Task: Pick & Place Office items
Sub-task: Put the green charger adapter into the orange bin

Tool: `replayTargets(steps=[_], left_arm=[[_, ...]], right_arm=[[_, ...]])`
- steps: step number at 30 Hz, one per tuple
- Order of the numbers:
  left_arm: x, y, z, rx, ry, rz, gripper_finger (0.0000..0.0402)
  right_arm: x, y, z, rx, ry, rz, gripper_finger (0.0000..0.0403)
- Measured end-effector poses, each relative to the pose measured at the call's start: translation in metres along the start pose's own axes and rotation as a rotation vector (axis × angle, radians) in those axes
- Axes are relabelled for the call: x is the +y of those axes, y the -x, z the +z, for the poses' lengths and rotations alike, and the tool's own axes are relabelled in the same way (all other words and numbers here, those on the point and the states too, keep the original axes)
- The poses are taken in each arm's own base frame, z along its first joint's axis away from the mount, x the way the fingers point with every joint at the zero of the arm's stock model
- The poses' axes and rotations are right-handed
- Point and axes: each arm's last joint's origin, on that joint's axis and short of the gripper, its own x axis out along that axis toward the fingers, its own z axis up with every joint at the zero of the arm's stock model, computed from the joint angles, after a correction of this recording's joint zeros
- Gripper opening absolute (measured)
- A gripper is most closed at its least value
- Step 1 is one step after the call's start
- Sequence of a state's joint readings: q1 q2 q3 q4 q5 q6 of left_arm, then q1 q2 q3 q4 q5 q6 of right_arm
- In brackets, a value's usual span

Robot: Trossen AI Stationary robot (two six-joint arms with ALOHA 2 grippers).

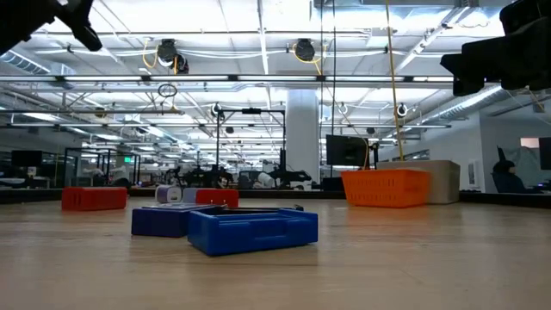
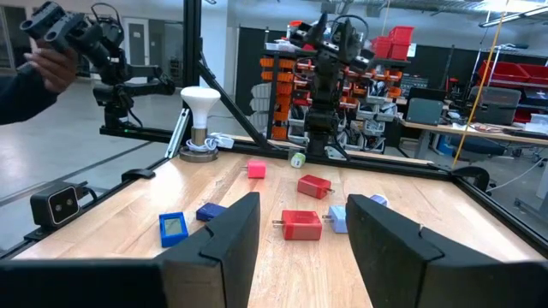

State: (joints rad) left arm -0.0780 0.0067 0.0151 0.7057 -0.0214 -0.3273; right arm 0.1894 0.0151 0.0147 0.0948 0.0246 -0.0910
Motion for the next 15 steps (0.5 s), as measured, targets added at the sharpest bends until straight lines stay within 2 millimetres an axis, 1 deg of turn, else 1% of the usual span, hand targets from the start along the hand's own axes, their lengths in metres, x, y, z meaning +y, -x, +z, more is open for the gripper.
replayTargets(steps=[3, 5, 7, 9, 12, 15], left_arm=[[0.004, 0.000, -0.001, -0.010, -0.134, 0.115, 0.0214], [0.007, -0.001, -0.005, 0.023, -0.135, 0.197, 0.0214], [0.010, -0.003, -0.012, 0.086, -0.110, 0.223, 0.0214], [0.012, -0.007, -0.019, 0.206, -0.093, 0.262, 0.0214], [0.015, -0.019, -0.025, 0.434, -0.034, 0.386, 0.0214], [0.012, -0.037, -0.021, 0.691, 0.014, 0.487, 0.0214]], right_arm=[[0.000, 0.000, 0.000, 0.000, 0.000, 0.000, 0.0167], [0.000, 0.000, 0.000, 0.001, 0.000, 0.000, 0.0167], [0.000, 0.000, 0.000, 0.000, 0.000, 0.000, 0.0167], [0.000, 0.000, 0.000, 0.000, 0.000, 0.000, 0.0167], [0.000, 0.000, 0.000, 0.001, 0.000, 0.000, 0.0167], [0.000, 0.000, 0.000, 0.001, 0.000, 0.000, 0.0167]])
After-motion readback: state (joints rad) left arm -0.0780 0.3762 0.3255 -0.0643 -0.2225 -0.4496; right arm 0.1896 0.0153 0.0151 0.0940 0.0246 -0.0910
